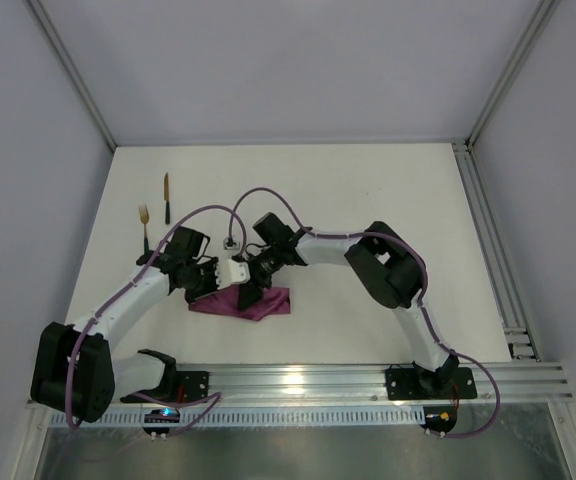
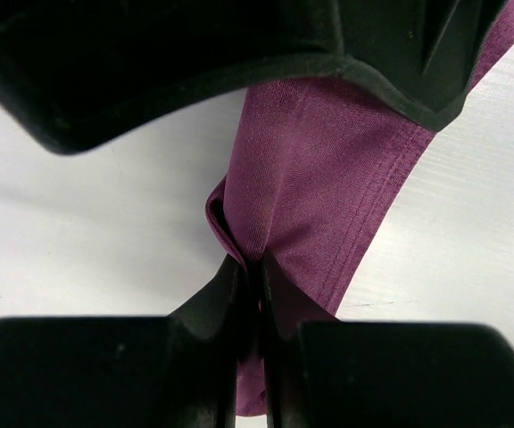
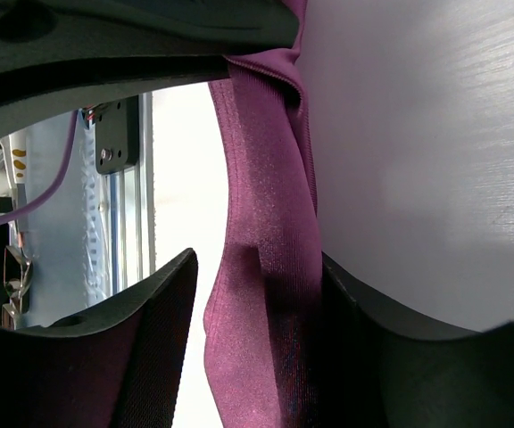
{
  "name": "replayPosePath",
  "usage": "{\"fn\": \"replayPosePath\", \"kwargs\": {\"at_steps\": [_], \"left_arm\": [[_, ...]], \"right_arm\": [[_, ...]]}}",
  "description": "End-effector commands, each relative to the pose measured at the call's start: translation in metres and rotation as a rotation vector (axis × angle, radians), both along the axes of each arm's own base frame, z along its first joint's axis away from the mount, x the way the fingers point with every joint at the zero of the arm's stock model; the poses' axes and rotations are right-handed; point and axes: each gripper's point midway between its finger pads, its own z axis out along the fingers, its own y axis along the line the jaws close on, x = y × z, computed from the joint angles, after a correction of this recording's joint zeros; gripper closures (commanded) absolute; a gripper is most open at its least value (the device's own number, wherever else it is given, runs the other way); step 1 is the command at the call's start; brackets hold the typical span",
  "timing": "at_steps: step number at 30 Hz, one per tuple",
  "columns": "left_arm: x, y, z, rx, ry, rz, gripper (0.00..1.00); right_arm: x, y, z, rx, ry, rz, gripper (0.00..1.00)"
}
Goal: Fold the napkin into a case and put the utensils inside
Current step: Pick up the smaller rectangle-folded napkin from the center of the board.
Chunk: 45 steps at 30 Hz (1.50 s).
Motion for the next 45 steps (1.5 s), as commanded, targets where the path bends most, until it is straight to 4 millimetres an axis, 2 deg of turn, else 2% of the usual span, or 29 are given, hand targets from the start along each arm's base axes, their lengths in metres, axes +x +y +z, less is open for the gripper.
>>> {"fn": "replayPosePath", "kwargs": {"at_steps": [1, 10, 13, 14, 16, 19, 20, 21, 22, 25, 28, 33, 37, 40, 44, 45], "left_arm": [[0.014, -0.013, 0.017, -0.055, -0.058, -0.017, 1.0], [0.014, -0.014, 0.018, -0.057, -0.065, -0.017, 1.0], [0.016, -0.014, 0.02, -0.059, -0.07, -0.016, 1.0], [0.016, -0.014, 0.021, -0.06, -0.071, -0.015, 1.0], [0.017, -0.014, 0.021, -0.059, -0.072, -0.014, 1.0], [0.017, -0.014, 0.021, -0.06, -0.072, -0.005, 1.0], [0.018, -0.014, 0.022, -0.063, -0.075, -0.003, 0.99], [0.019, -0.014, 0.022, -0.064, -0.074, 0.005, 0.97], [0.019, -0.014, 0.023, -0.064, -0.074, 0.008, 0.9], [0.021, -0.017, 0.029, -0.079, -0.076, 0.019, 0.74], [0.019, -0.022, 0.04, -0.11, -0.057, 0.032, 0.68], [0.015, -0.028, 0.061, -0.153, -0.017, 0.062, 0.64], [0.018, -0.031, 0.091, -0.19, -0.016, 0.098, 0.63], [0.021, -0.029, 0.108, -0.212, -0.021, 0.151, 0.62], [0.027, -0.021, 0.118, -0.21, -0.03, 0.24, 0.62], [0.03, -0.016, 0.118, -0.2, -0.041, 0.263, 0.63]], "right_arm": [[-0.002, 0.006, 0.009, 0.028, -0.014, 0.048, 0.42], [-0.016, 0.003, -0.015, -0.061, -0.01, 0.07, 0.42], [-0.015, 0.002, -0.018, -0.08, -0.015, 0.065, 0.49], [-0.014, 0.002, -0.019, -0.086, -0.019, 0.062, 0.56], [-0.013, 0.0, -0.021, -0.095, -0.019, 0.059, 0.62], [-0.012, 0.001, -0.022, -0.103, -0.029, 0.05, 0.81], [-0.01, 0.001, -0.022, -0.107, -0.035, 0.042, 0.9], [-0.009, 0.001, -0.02, -0.106, -0.038, 0.038, 0.94], [-0.008, 0.001, -0.02, -0.106, -0.044, 0.033, 0.95], [-0.004, 0.001, -0.015, -0.105, -0.074, 0.013, 0.96], [0.0, 0.001, -0.008, -0.101, -0.11, -0.007, 0.96], [0.009, -0.003, -0.002, -0.117, -0.177, -0.061, 0.96], [0.021, -0.012, 0.001, -0.151, -0.248, -0.124, 0.96], [0.028, -0.022, 0.003, -0.175, -0.283, -0.165, 0.96], [0.042, -0.045, -0.001, -0.247, -0.349, -0.247, 0.96], [0.048, -0.05, 0.004, -0.253, -0.368, -0.272, 0.96]]}}
